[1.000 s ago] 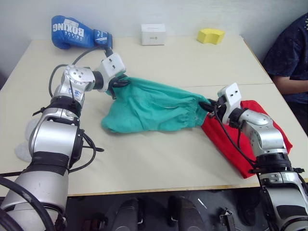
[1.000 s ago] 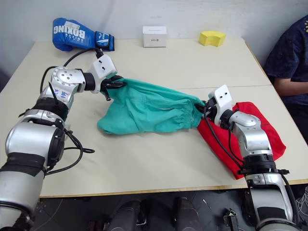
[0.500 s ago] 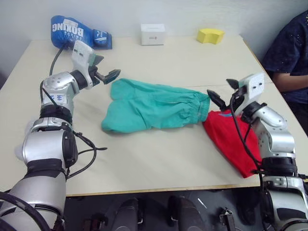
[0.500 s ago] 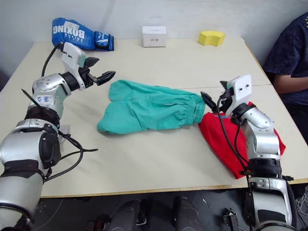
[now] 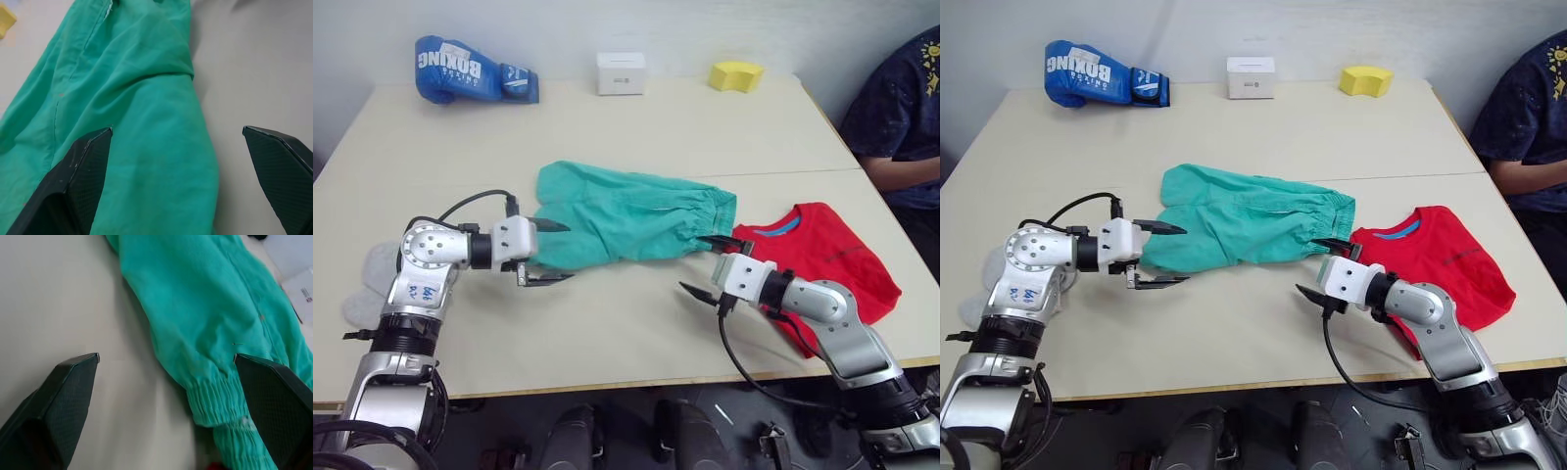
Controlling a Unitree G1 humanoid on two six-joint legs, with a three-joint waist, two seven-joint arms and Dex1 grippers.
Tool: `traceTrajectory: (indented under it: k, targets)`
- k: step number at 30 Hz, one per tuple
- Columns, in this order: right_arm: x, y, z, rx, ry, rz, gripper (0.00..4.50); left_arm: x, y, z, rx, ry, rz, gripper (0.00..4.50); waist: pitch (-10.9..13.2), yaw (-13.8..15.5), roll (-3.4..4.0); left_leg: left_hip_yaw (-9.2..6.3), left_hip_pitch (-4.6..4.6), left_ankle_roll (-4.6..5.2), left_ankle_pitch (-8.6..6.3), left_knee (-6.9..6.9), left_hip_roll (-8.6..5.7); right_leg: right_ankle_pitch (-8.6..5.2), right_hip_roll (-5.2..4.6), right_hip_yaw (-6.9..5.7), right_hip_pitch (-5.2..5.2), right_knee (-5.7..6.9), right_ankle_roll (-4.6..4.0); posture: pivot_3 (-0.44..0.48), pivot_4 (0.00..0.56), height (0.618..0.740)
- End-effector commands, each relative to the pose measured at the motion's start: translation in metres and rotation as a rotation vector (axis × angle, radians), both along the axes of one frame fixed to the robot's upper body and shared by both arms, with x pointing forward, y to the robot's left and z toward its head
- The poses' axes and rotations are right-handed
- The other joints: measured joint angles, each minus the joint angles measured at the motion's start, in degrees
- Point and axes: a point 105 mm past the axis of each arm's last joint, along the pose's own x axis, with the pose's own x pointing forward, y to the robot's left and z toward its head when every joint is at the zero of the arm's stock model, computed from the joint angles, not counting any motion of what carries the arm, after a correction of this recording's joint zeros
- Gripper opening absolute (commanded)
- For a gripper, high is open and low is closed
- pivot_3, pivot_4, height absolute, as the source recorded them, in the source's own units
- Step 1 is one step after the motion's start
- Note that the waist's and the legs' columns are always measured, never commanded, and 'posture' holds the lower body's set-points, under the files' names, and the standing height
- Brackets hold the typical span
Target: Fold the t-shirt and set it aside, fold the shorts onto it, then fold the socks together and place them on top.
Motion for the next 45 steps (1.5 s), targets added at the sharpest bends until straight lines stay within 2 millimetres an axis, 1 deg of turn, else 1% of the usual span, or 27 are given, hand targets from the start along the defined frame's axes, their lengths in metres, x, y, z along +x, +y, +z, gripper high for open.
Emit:
traceTrajectory:
  k: [1,4,7,9,12,14,16,18,19,22,24,28,31,34,39,42,45]
  targets:
    - [0.012,-0.005,0.003,-0.066,-0.105,-0.036,4.50,0.011,0.000,-0.005,0.085,-0.105,0.054,4.47,-0.01,0.10,-0.02,0.00,0.00,0.00,0.00,-0.01,0.00,0.00,-0.03,0.00,0.00,0.00,0.00,0.000,0.150,0.740]
    - [0.020,0.001,-0.001,-0.076,-0.129,-0.031,4.50,0.027,-0.003,-0.003,0.049,-0.157,0.123,4.47,-0.02,0.10,-0.03,0.01,0.00,-0.01,-0.01,-0.03,0.04,0.00,0.01,-0.02,-0.01,0.01,0.00,0.000,0.150,0.740]
    - [0.029,0.007,-0.004,-0.081,-0.160,-0.039,3.87,0.034,-0.005,-0.012,0.081,-0.177,0.135,4.50,-0.06,0.06,-0.09,0.03,-0.01,-0.01,-0.01,0.00,0.04,0.00,0.03,-0.03,0.00,0.03,0.00,0.000,0.150,0.740]
    - [0.035,0.006,-0.004,-0.093,-0.184,-0.057,3.21,0.039,-0.004,-0.015,0.074,-0.172,0.156,4.50,-0.06,0.04,-0.09,0.03,0.00,-0.01,-0.01,-0.01,0.04,0.00,0.03,-0.03,0.00,0.08,0.00,0.000,0.150,0.740]
    - [0.040,0.005,-0.003,-0.096,-0.212,-0.067,2.14,0.045,0.002,-0.019,0.078,-0.160,0.202,3.87,-0.07,0.12,-0.09,0.04,0.02,0.00,0.00,0.01,0.04,0.00,0.03,-0.02,0.00,0.13,0.00,0.000,0.150,0.740]
    - [0.040,0.005,0.000,-0.104,-0.237,-0.058,1.42,0.046,0.006,-0.022,0.081,-0.143,0.214,3.27,-0.07,0.12,-0.09,0.04,0.01,0.01,0.00,0.02,0.03,0.00,0.03,-0.03,0.01,0.16,0.01,0.000,0.150,0.740]
    - [0.039,0.002,0.001,-0.142,-0.262,-0.037,0.72,0.043,0.012,-0.029,0.094,-0.118,0.216,2.64,-0.07,0.02,-0.09,0.04,0.01,0.01,0.00,0.01,0.03,0.00,0.03,-0.02,0.01,0.27,0.01,0.000,0.150,0.740]
    - [0.037,-0.002,0.001,-0.156,-0.266,-0.026,0.01,0.034,0.018,-0.039,0.144,-0.090,0.192,1.98,-0.07,-0.06,-0.09,0.05,0.01,0.01,0.00,0.01,0.04,0.00,0.03,-0.02,0.00,0.32,0.01,0.000,0.150,0.740]
    - [0.035,-0.003,0.000,-0.161,-0.264,-0.019,0.00,0.029,0.021,-0.044,0.155,-0.065,0.177,1.71,-0.08,-0.19,-0.07,0.05,0.01,0.01,0.00,0.01,0.05,0.00,0.03,-0.02,0.00,0.31,0.01,0.000,0.150,0.740]
    - [0.028,-0.008,0.004,-0.163,-0.288,0.028,0.00,0.011,0.034,-0.056,0.167,-0.011,0.164,0.70,-0.10,-1.25,-0.03,0.05,0.04,0.00,0.00,-0.03,0.10,0.00,0.00,-0.01,0.00,0.30,0.00,0.000,0.150,0.740]
    - [0.020,-0.012,0.003,-0.171,-0.297,0.080,0.00,0.001,0.037,-0.056,0.147,-0.007,0.152,0.04,-0.12,-1.47,-0.01,0.09,0.10,-0.05,-0.03,-0.07,0.18,-0.02,-0.03,0.03,0.01,0.29,-0.03,0.000,0.150,0.740]
    - [0.002,-0.021,-0.002,-0.180,-0.295,0.189,0.00,-0.025,0.039,-0.053,0.111,0.012,0.127,0.02,-0.12,-1.69,0.00,0.27,0.43,-0.21,-0.11,-0.27,0.31,-0.12,0.01,0.12,0.13,0.27,-0.19,0.000,0.150,0.740]
    - [-0.008,-0.029,-0.009,-0.182,-0.284,0.241,0.00,-0.046,0.037,-0.052,0.072,0.026,0.127,0.02,-0.12,-1.69,0.00,0.32,1.12,-0.24,-0.13,-0.66,0.32,-0.13,0.02,0.15,0.75,-0.11,-0.21,0.000,0.150,0.740]
    - [-0.013,-0.034,-0.015,-0.179,-0.265,0.264,0.00,-0.065,0.033,-0.049,0.027,0.038,0.147,0.02,-0.12,-1.68,0.00,0.33,1.47,-0.33,-0.19,-0.86,0.33,-0.14,0.00,0.46,1.03,-0.47,-0.23,0.000,0.150,0.740]
    - [-0.026,-0.037,-0.022,-0.163,-0.238,0.328,0.00,-0.107,0.022,-0.044,-0.059,0.043,0.151,0.02,-0.12,-1.62,0.00,0.39,1.62,-0.47,-0.27,-0.94,0.40,-0.18,0.05,0.86,1.06,-0.49,-0.29,0.000,0.150,0.740]
    - [-0.034,-0.045,-0.028,-0.165,-0.192,0.341,0.00,-0.130,0.018,-0.051,-0.069,0.082,0.176,0.02,-0.12,-1.57,0.00,0.41,1.68,-0.49,-0.29,-0.95,0.42,-0.20,0.05,0.92,1.10,-0.51,-0.33,0.000,0.150,0.740]
    - [-0.036,-0.055,-0.033,-0.140,-0.124,0.302,0.00,-0.140,0.020,-0.056,-0.079,0.093,0.224,0.02,-0.12,-1.37,0.00,0.41,1.75,-0.47,-0.34,-0.95,0.42,-0.21,0.05,0.94,1.19,-0.56,-0.35,0.000,0.150,0.740]
